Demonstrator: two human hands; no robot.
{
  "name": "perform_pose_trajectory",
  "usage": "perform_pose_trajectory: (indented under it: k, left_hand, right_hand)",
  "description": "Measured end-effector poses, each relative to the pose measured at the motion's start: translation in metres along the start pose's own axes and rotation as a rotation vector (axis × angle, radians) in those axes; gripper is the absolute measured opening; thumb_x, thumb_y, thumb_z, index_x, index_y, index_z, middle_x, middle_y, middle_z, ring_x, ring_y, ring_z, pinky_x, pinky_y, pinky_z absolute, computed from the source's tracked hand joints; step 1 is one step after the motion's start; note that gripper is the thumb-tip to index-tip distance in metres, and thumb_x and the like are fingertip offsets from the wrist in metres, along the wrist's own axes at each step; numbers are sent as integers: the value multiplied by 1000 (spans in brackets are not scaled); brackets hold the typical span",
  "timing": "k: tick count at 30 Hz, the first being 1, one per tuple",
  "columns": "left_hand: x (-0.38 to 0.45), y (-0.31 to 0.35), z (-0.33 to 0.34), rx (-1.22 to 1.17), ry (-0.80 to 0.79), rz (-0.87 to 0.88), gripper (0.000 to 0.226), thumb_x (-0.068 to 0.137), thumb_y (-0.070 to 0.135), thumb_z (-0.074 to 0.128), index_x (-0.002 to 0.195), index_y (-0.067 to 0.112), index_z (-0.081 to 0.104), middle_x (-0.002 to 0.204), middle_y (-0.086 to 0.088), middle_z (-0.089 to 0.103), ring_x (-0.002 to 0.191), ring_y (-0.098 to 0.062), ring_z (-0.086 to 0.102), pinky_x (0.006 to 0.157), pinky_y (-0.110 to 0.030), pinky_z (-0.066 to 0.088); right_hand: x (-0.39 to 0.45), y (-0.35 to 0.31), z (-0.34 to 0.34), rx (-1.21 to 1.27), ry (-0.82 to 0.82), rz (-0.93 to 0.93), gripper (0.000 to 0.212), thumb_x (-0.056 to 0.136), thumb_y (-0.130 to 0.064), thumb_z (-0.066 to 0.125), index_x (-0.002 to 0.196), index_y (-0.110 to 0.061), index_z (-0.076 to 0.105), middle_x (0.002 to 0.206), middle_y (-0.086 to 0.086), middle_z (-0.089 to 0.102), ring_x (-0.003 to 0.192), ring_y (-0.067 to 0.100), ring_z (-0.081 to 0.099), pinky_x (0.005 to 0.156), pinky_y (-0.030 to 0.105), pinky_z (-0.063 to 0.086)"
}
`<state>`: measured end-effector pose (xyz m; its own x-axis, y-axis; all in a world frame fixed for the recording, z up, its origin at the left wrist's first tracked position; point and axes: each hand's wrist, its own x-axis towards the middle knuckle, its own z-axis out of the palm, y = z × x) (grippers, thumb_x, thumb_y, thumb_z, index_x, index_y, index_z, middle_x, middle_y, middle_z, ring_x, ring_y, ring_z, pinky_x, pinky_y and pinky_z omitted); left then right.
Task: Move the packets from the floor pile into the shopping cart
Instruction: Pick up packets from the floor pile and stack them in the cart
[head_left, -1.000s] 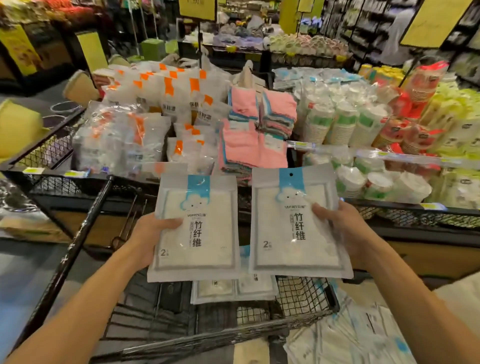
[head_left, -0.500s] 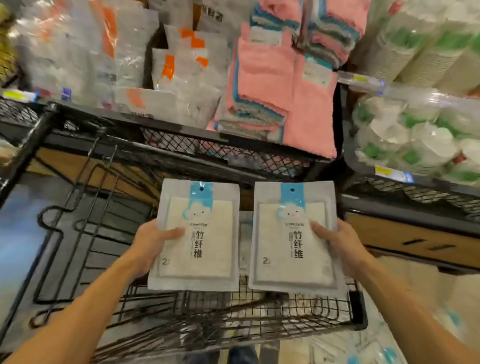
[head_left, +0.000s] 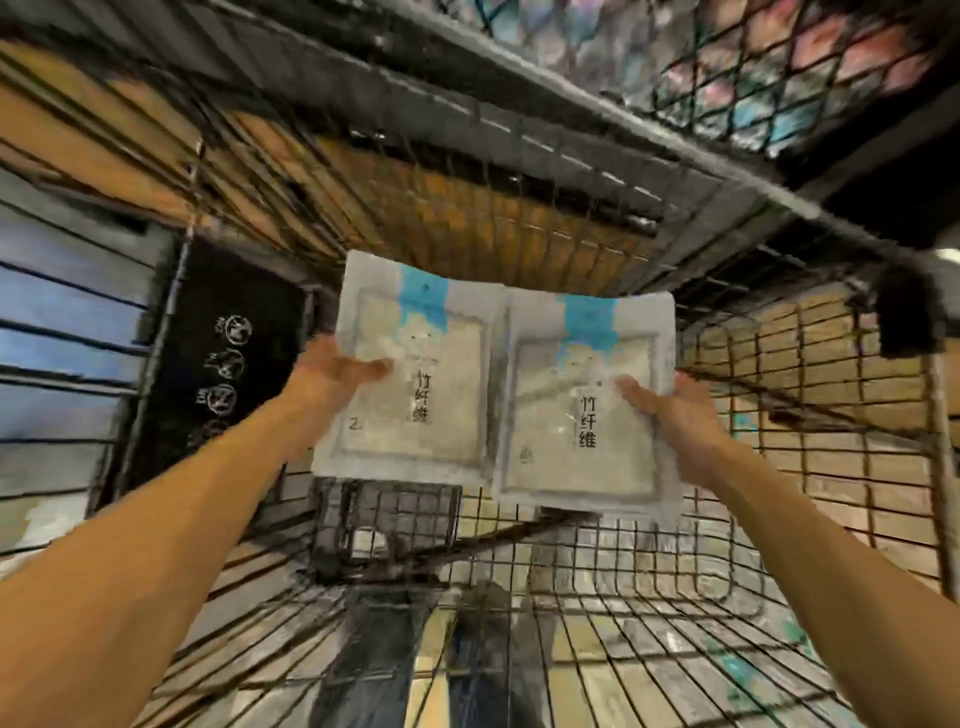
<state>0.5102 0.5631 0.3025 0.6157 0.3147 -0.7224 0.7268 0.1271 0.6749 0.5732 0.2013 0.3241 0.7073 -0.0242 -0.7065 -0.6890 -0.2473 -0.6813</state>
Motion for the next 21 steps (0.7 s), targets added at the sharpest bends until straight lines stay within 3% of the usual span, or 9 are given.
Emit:
perform_pose_trajectory:
  k: [1, 3, 4, 7, 9, 12, 15, 18, 21]
  left_hand:
    - [15, -11, 2, 14, 29, -28, 37, 76, 14, 88, 108, 8, 70, 106, -14, 73, 92, -30, 70, 88, -45, 58]
    - [52, -41, 3, -2, 19, -47, 89, 55, 39, 99, 130, 7, 62, 125, -16, 68, 109, -34, 67, 99, -53, 53]
    - [58, -46, 6, 12, 8, -38, 94, 57, 40, 99, 135, 7, 59, 129, -14, 67, 114, -34, 66, 101, -54, 52]
    - [34, -31, 22, 256, 158, -16, 44, 85, 17, 81, 124, 6, 63, 120, -8, 69, 108, -30, 66, 97, -45, 54]
    - [31, -28, 31, 400, 240, 28, 38, 88, 20, 77, 119, 6, 62, 121, -8, 67, 110, -31, 64, 96, -42, 54]
    - [30, -29, 40, 560, 317, 113, 49, 88, 25, 77, 125, 5, 53, 129, -11, 61, 121, -34, 56, 97, -42, 48]
    - [30, -32, 43, 570, 392, 194, 65, 83, 23, 82, 132, 7, 41, 133, -14, 56, 124, -34, 53, 100, -44, 47]
    - [30, -35, 42, 728, 437, 301, 76, 80, 24, 85, 139, 15, 37, 142, -15, 45, 132, -34, 45, 107, -50, 43]
    - [26, -32, 42, 1013, 466, 431, 67, 80, 31, 83, 131, 16, 42, 135, -14, 44, 125, -34, 45, 103, -49, 43]
  right_hand:
    - [11, 6, 4, 23, 15, 17, 78, 58, -43, 94, 121, -4, 69, 107, 14, 78, 99, 36, 76, 84, 52, 63]
    - [31, 16, 9, 44, 68, 32, 105, 32, -58, 100, 118, -7, 68, 104, 11, 79, 94, 32, 77, 79, 47, 64]
    - [38, 20, 11, 13, 107, 36, 103, 32, -62, 99, 116, -10, 68, 103, 9, 79, 93, 31, 77, 80, 47, 63]
    - [42, 22, 23, -125, 150, 23, 46, 83, -31, 85, 119, -10, 66, 107, 7, 75, 102, 29, 73, 83, 44, 61]
    - [40, 22, 27, -195, 182, -7, 35, 93, -20, 76, 123, -7, 64, 106, 5, 74, 99, 25, 72, 82, 41, 61]
    - [35, 24, 36, -331, 295, -78, 28, 94, -22, 76, 117, -10, 65, 91, -6, 69, 80, 15, 69, 79, 39, 62]
    - [34, 29, 46, -528, 420, -108, 35, 90, -35, 78, 113, -14, 64, 97, 1, 70, 81, 21, 71, 76, 43, 64]
    - [34, 29, 51, -630, 530, -125, 63, 82, -43, 84, 125, -10, 52, 123, 10, 59, 109, 31, 64, 92, 52, 58]
    - [31, 22, 49, -786, 589, -161, 72, 82, -39, 84, 131, -4, 45, 132, 16, 53, 126, 36, 52, 105, 57, 46]
